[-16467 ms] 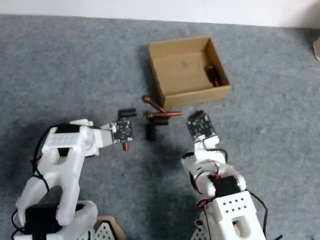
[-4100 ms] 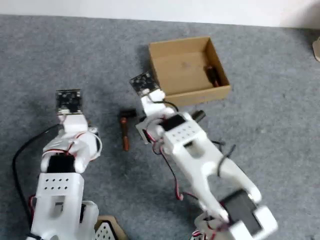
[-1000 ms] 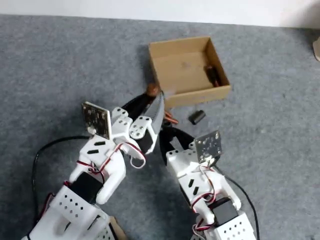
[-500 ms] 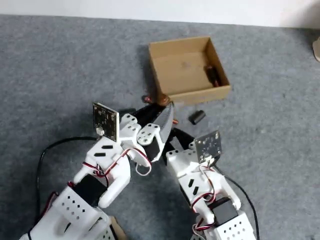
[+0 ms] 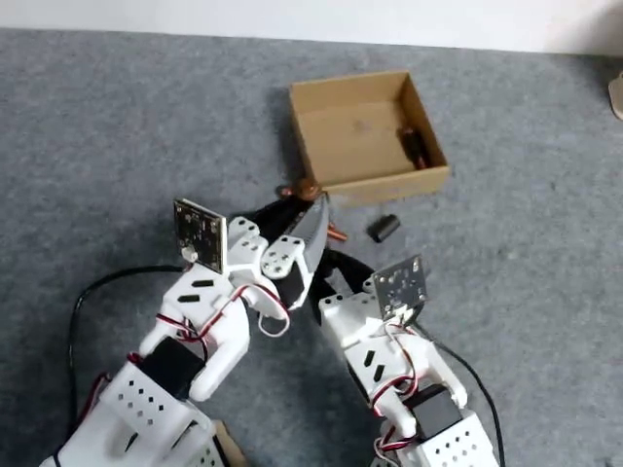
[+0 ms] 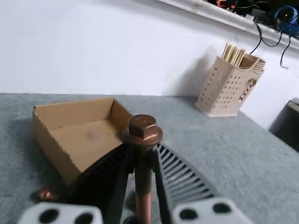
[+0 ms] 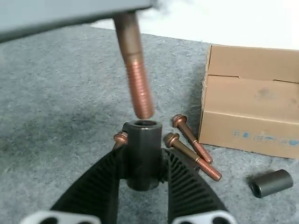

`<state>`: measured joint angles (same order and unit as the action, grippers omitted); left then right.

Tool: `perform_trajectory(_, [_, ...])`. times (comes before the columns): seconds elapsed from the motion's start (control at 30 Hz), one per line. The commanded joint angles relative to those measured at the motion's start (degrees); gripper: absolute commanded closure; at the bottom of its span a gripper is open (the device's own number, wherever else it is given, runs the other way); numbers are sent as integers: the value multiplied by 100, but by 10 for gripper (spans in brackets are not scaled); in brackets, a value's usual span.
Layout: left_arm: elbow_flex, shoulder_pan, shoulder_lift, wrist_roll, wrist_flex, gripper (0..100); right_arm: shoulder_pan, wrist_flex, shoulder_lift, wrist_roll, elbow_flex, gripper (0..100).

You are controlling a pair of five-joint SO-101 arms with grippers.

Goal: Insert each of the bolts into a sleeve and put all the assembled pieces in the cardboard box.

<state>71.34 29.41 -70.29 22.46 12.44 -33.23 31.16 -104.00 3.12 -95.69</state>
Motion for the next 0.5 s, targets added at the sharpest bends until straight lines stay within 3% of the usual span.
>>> perform_trajectory(0.0, [-48,-66,-163,-44,-26,995,-31,-13,-92,-79,-804,994])
perform_trajectory(0.47, [136,-92,-163,-26,-9,995,-31,-22,-92,-79,-796,994])
